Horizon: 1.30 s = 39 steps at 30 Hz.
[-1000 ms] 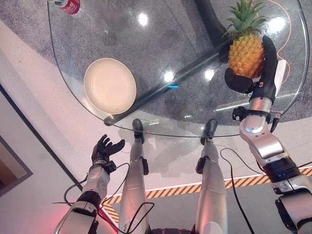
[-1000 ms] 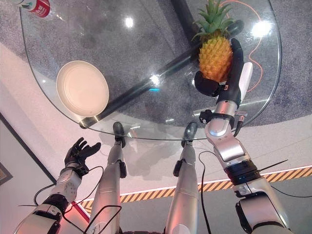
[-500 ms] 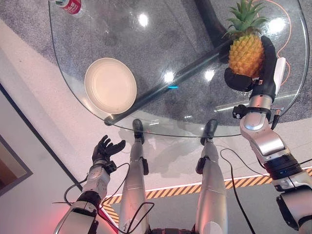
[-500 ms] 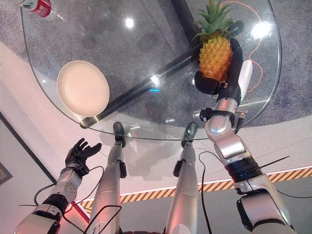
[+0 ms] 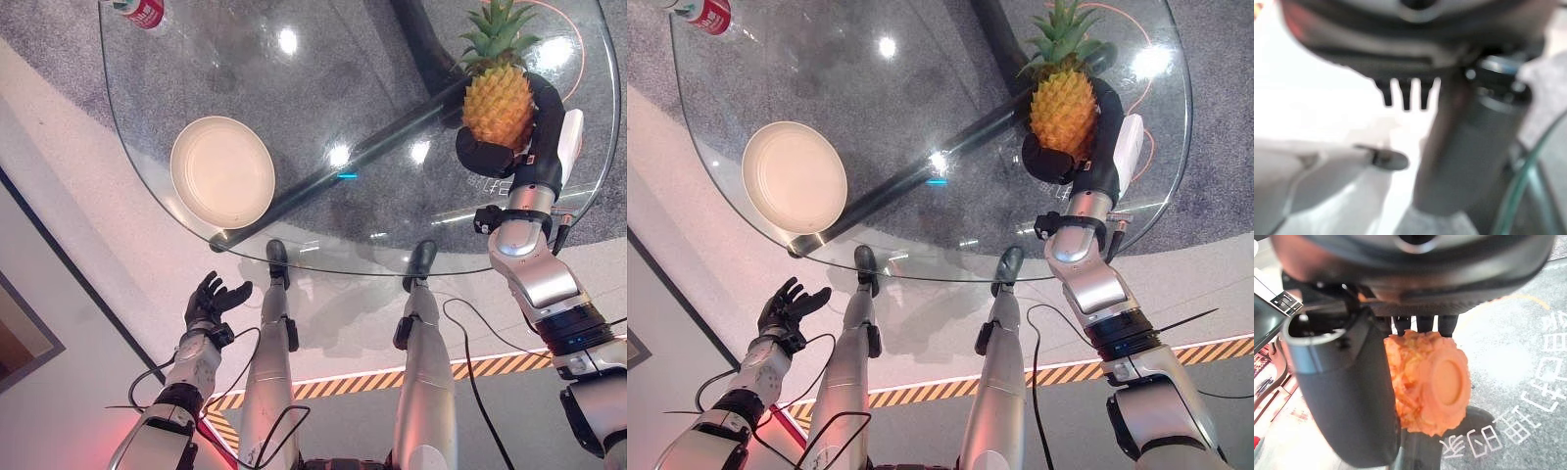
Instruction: Pick up the fruit to the plate
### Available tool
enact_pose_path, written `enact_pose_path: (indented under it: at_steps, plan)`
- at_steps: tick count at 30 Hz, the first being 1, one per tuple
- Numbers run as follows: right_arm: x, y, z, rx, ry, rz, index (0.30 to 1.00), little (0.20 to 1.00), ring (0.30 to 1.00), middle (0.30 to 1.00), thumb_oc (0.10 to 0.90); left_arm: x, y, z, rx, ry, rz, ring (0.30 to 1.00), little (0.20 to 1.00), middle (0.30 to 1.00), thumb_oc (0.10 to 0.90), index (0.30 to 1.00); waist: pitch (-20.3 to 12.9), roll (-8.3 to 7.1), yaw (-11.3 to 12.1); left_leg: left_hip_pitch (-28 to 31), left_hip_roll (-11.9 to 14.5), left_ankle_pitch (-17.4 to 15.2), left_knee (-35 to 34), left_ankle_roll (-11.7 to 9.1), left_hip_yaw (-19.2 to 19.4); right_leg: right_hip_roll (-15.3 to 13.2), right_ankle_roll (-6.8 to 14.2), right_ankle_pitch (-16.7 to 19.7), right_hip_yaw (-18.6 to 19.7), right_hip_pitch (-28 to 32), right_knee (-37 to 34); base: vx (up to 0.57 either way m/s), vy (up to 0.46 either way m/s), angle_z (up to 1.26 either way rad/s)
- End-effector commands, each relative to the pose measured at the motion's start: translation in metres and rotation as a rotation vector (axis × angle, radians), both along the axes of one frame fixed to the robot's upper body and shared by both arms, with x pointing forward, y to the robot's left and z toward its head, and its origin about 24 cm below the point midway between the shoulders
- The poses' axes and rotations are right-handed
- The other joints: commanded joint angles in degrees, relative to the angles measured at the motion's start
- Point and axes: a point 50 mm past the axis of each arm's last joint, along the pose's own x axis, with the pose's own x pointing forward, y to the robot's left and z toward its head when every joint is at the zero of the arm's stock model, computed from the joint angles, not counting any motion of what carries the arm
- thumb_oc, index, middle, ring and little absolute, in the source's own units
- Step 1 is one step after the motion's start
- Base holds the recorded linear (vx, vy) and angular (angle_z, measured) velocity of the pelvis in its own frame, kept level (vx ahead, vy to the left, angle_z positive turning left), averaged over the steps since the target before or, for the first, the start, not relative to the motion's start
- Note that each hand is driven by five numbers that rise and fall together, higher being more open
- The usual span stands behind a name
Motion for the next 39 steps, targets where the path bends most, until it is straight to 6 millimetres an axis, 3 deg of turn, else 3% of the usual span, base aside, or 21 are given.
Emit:
enact_pose_path:
  at_steps: [1,7,9,16,24,28,34,39]
  plan:
    - [-0.004,-0.014,0.005,-0.052,-0.006,-0.046,0.3,0.2,0.3,0.3,0.1,-0.011,0.034,0.004,0.02,-0.007,0.174,0.9,0.9,0.9,0.8,0.9,-0.1,-0.24,0.7,0.6,-2.4,-0.6,-0.2,1.9,-1.8,1.8,-0.4,2.1,-2.7,-1.1,2.6,0.0,0.0,0.0]
    - [-0.004,-0.01,0.005,-0.068,-0.03,-0.048,0.3,0.2,0.3,0.3,0.1,-0.009,0.06,0.026,-0.093,-0.137,0.463,0.9,0.9,0.9,0.8,0.9,-0.1,-0.41,1.1,1.9,-2.3,-0.7,-0.6,1.8,-2.2,1.7,-0.5,1.5,-2.8,0.0,2.9,0.0,0.0,0.0]
    - [-0.003,-0.007,0.005,-0.073,-0.036,-0.042,0.3,0.2,0.3,0.3,0.1,-0.002,0.063,0.042,-0.117,-0.232,0.526,0.9,0.9,0.9,0.8,0.9,-0.1,-0.57,1.1,3.0,-2.1,-0.6,-1.2,1.7,-2.2,1.7,-0.6,1.2,-2.8,1.0,2.9,0.0,0.0,0.0]
    - [-0.002,-0.001,0.011,-0.08,-0.073,-0.035,0.3,0.2,0.3,0.3,0.1,0.02,0.073,0.096,-0.14,-0.463,0.614,0.9,0.9,0.9,0.8,0.9,-0.1,-0.71,1.2,5.0,-2.0,-0.8,-1.2,1.5,-2.1,1.1,-0.5,0.7,-3.2,2.9,3.2,-0.01,-0.001,0.06]
    - [-0.009,0.013,0.023,-0.134,-0.175,0.01,0.3,0.2,0.3,0.3,0.1,0.028,0.081,0.149,-0.212,-0.719,0.699,0.9,0.9,0.9,0.8,0.9,-0.1,-0.93,1.0,6.2,-1.7,-1.0,-1.8,1.3,-1.6,1.2,-0.6,0.3,-3.1,4.1,2.7,-0.02,0.021,0.01]
    - [-0.014,0.019,0.031,-0.171,-0.241,0.023,0.3,0.2,0.3,0.3,0.1,0.028,0.078,0.164,-0.235,-0.803,0.714,0.9,0.9,0.9,0.8,0.9,-0.1,-0.96,0.8,6.1,-1.8,-1.4,-1.1,1.3,-1.6,1.2,-0.7,0.0,-3.0,4.2,3.1,0.0,0.0,0.0]
    - [-0.026,0.034,0.054,-0.297,-0.401,0.031,0.3,0.2,0.3,0.3,0.1,0.031,0.064,0.203,-0.205,-0.979,0.664,0.9,0.9,0.9,0.8,0.9,-0.1,-0.95,0.8,6.0,-1.6,-1.2,-1.2,1.3,-0.9,1.1,-0.7,0.1,-2.9,4.8,2.2,-0.01,0.017,0.0]
    - [-0.031,0.04,0.062,-0.369,-0.466,0.04,0.3,0.2,0.3,0.3,0.1,0.03,0.037,0.233,-0.125,-1.146,0.483,0.9,0.9,0.9,0.8,0.9,-0.1,-0.74,1.6,5.6,-1.8,-1.4,-1.1,1.4,-1.1,0.8,-0.4,0.1,-3.2,5.0,2.1,-0.01,-0.015,0.0]
